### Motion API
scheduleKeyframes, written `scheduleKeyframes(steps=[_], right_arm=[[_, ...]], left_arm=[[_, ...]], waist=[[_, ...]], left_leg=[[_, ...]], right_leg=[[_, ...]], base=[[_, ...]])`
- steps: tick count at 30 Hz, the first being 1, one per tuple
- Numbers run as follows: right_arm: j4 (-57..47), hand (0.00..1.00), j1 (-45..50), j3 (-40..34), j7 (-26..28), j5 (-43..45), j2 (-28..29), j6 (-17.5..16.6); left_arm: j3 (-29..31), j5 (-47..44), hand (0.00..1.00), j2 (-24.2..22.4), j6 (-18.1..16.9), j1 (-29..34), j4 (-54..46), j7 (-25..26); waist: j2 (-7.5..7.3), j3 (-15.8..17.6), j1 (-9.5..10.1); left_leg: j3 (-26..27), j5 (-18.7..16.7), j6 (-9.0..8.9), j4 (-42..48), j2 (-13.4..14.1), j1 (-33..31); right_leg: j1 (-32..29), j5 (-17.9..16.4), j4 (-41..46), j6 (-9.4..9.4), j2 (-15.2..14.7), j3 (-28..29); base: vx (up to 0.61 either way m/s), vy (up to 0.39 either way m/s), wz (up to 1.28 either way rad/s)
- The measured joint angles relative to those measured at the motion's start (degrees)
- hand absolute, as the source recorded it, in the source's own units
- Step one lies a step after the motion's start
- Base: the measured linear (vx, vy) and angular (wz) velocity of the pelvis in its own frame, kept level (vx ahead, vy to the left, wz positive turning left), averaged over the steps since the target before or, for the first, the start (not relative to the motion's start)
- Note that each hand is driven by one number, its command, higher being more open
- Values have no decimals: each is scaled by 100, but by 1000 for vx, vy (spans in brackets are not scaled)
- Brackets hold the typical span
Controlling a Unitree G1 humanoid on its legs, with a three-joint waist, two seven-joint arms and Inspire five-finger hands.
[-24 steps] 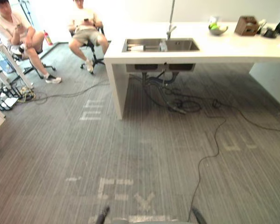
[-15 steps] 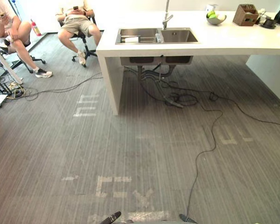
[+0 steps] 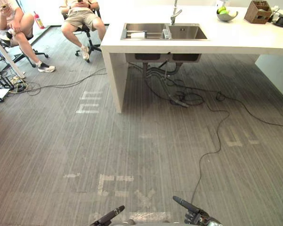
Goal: Walk over to the sink, pick up the cup, carry it to the dishwasher, place the cup inside the dishwasher, then close the dishwasher door
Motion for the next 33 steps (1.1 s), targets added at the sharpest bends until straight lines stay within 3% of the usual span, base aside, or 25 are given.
scheduleKeyframes(steps=[4, 13, 19, 25, 27, 29, 33], right_arm=[[-2, 100, 18, -99, 2, 3, 21, -14], [-2, 100, 85, -267, 40, 32, 106, -278], [7, 100, 109, -282, 143, 31, 136, -299], [34, 100, 44, -280, 230, 61, 43, 99], [35, 100, -38, -278, 270, 60, 17, 142], [32, 100, -185, -193, 285, 63, -6, 83], [22, 100, -467, 228, 288, 237, -11, -380]], left_arm=[[-137, 44, 100, 7, -135, -30, 0, -92], [-267, 33, 100, 9, -378, -32, 5, -236], [-366, 21, 100, 42, -340, -51, 12, -266], [-416, 221, 100, 112, -19, -187, 123, -281], [-424, 202, 100, 129, -13, -235, 128, -279], [-553, 195, 100, 201, 15, -365, 128, -276], [-639, 61, 100, 309, -43, -538, 73, -162]], waist=[[7, 4, -14], [-41, 36, -15], [-55, 45, -16], [-75, 58, -14], [-80, 85, -9], [-161, 222, -2], [-377, 540, 23]], left_leg=[[-107, 9, -12, -10, -10, 50], [-261, 87, 67, -125, -177, 154], [-238, 126, 128, -132, -211, 147], [-54, 153, 168, -133, -174, 21], [9, 160, 179, -133, -166, -82], [32, 152, 211, -131, -219, -155], [206, 98, 330, -133, -404, -57]], right_leg=[[51, -40, 109, 46, -36, -138], [127, -135, 209, -35, -200, -260], [118, -92, 185, -100, -219, -251], [-121, -37, 236, -169, -181, -98], [-324, -89, 432, -159, -201, -43], [-701, -398, 1112, -87, -358, -42], [-1333, -810, 2594, 69, -814, -123]], base=[[-21, -10, 14], [-43, 9, 9], [-43, 6, 0], [-42, -9, -15], [-22, 0, -16], [-7, 8, -2], [-12, 31, -9]])
